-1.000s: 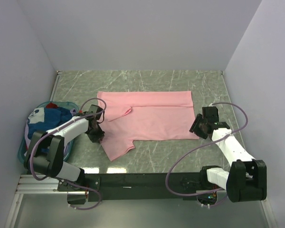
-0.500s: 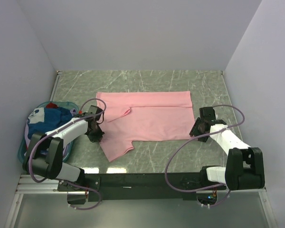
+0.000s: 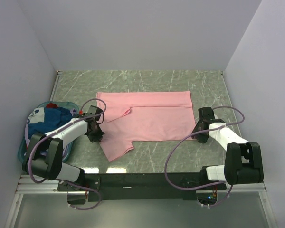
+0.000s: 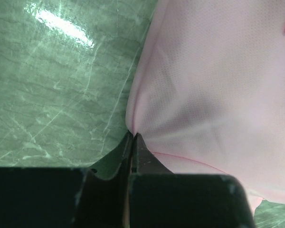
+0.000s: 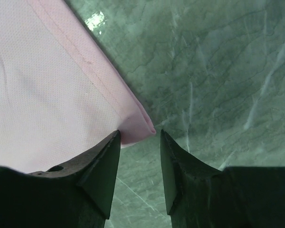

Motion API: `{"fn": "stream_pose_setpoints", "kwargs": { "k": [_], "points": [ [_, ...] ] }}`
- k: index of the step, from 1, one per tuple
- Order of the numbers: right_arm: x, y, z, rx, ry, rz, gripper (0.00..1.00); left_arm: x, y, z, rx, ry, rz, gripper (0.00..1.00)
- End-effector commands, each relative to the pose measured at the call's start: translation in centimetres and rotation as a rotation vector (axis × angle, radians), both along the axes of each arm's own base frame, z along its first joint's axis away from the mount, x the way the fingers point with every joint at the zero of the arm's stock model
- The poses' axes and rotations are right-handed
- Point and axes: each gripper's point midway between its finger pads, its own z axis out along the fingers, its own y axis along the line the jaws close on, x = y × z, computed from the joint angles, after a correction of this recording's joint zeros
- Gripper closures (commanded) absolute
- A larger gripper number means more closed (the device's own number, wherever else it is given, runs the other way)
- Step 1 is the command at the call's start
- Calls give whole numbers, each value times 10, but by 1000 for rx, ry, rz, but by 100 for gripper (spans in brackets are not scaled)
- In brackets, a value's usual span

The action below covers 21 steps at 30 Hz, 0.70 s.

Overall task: Fold and stack the t-shirts
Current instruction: Fold the tshirt

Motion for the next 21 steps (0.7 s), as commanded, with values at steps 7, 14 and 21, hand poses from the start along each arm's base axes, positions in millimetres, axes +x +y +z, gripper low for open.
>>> {"fn": "stream_pose_setpoints", "kwargs": {
  "k": [7,14,21],
  "points": [
    [10,-10,12,-10,-80,-66,54,-14,-3,-5,-20,40,-29,97],
    [7,-13,3,13,-52,-94,55,-14,-4,-4,-30,40,-25,98],
    [3,-10,0,31,-38,-94,55,-15,-6,-6,-51,52,-22,98]
  ]
}}
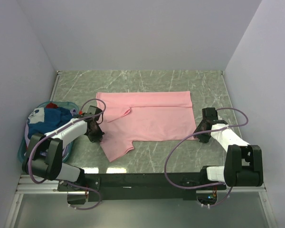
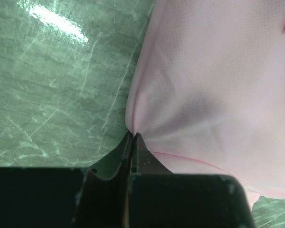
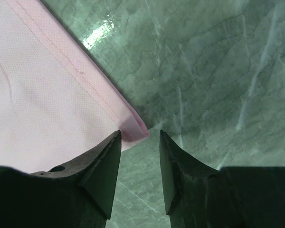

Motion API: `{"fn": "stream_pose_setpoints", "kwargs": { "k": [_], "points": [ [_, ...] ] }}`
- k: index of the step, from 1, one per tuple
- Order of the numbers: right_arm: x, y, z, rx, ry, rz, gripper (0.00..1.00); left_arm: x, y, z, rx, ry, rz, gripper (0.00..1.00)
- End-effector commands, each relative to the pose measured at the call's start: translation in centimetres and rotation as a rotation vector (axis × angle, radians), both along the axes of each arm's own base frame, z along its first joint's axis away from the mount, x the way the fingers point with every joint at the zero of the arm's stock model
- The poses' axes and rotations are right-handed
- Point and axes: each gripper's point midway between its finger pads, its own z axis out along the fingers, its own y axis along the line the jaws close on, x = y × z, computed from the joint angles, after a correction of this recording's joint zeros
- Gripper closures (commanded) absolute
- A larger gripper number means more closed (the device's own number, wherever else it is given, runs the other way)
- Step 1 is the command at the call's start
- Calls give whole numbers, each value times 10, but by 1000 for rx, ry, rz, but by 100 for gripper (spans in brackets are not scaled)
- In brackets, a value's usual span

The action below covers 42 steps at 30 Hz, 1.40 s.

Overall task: Fold and stack the t-shirts
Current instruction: Fold the tshirt

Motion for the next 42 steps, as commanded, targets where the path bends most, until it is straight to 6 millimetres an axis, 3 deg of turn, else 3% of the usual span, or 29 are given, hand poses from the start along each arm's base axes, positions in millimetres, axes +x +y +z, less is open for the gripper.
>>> {"fn": "stream_pose_setpoints", "kwargs": {
  "k": [1,7,10,19,25,31,42],
  "points": [
    [1,0,-3,10,-9,-20,55,-15,-3,-7,-30,49,-19,98],
    [-1,2,-11,21,17,-24,56,-15,-3,-7,-30,50,-16,98],
    [-2,1,-13,16,30,-33,61,-15,-2,-5,-35,47,-9,98],
    [-16,-10,3,-43,66,-57,100,-23,-1,1,-94,75,20,99],
    [-24,-12,17,-47,51,-58,100,-29,2,16,-97,79,26,99],
    [-17,-10,24,-34,30,-57,100,-31,9,26,-91,59,47,99],
    [13,-14,56,-59,-9,-15,100,2,16,58,-57,2,60,99]
  ]
}}
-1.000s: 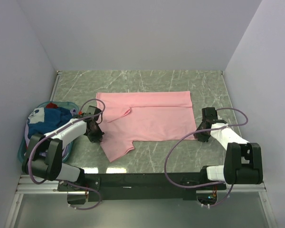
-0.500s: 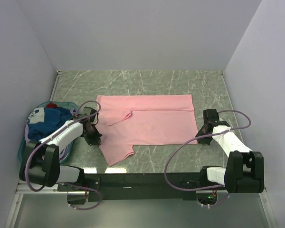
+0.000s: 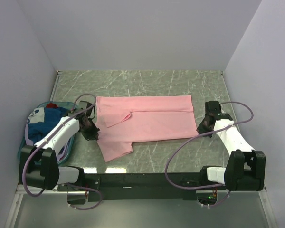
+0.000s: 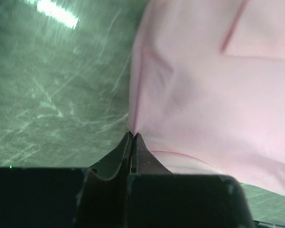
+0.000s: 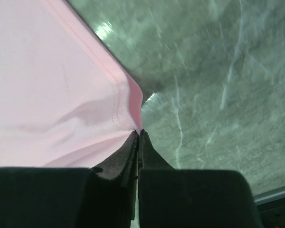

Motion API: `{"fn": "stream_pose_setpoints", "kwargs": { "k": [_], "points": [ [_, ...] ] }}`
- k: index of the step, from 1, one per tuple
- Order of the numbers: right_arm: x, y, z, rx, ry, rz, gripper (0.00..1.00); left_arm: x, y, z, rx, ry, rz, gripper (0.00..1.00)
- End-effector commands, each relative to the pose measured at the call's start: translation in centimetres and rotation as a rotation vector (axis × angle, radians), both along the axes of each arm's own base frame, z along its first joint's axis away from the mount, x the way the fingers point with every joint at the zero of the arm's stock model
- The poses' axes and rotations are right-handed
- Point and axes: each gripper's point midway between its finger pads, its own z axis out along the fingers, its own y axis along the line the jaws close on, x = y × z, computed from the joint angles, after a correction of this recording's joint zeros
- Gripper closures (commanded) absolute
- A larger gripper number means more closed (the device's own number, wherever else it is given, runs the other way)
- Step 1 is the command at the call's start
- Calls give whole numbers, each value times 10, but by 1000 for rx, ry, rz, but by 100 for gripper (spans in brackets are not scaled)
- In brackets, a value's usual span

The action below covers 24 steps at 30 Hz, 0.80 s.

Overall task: Fold and stack the t-shirts
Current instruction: Fold the tshirt

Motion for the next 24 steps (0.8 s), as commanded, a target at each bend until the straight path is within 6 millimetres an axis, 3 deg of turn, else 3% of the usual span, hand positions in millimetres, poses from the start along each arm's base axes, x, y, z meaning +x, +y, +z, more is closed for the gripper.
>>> {"fn": "stream_pose_setpoints", "kwargs": {
  "k": [1,8,24],
  "points": [
    [17,-10,18,-45,-29,-2,100,15,8,15,43,-26,-7,99],
    [42,-13,25,-59,-30,15,100,50,19,32,118,-60,-4,99],
    [88,-9,17,-81,-18,52,100,109,30,34,213,-80,-34,99]
  ]
}}
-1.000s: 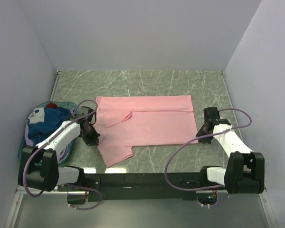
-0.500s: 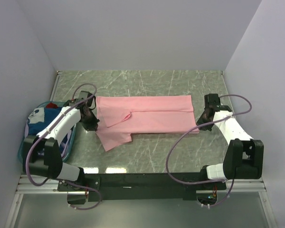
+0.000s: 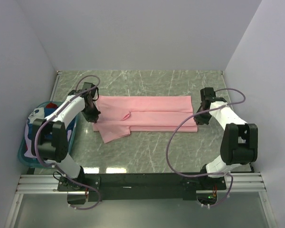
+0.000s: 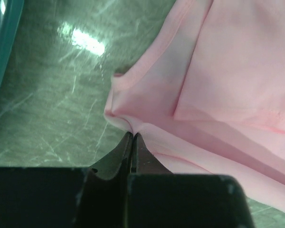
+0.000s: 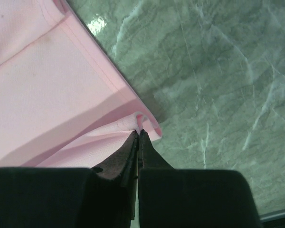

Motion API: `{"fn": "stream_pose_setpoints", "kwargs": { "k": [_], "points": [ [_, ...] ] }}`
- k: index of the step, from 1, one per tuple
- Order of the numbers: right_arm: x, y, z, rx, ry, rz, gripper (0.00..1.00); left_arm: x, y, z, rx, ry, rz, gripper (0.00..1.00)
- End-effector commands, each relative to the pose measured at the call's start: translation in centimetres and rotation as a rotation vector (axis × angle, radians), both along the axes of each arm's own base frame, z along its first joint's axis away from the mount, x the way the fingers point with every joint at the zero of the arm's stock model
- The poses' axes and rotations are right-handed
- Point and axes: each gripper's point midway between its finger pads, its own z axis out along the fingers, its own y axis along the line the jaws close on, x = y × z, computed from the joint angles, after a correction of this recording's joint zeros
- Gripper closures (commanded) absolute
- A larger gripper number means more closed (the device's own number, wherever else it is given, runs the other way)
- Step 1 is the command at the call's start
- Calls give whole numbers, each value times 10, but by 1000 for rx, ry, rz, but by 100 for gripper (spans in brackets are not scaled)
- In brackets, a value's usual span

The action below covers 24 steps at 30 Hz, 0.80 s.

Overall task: Fold and stack the t-shirts
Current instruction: Fold the tshirt

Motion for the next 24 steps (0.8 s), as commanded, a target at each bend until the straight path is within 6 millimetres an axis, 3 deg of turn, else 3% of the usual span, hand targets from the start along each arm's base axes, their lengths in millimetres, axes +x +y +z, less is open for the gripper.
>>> {"fn": "stream_pose_setpoints", "kwargs": {
  "k": [1,13,24],
  "points": [
    [24,-12,13,-62,-64,-10,100,22,14,15,73,-62,-9,99],
    [41,-10,8,-57,-65,-11,100,51,17,22,113,-103,-21,99],
    [58,-8,-1,-45,-73,-11,100,60,19,-12,124,-71,13,99]
  ]
}}
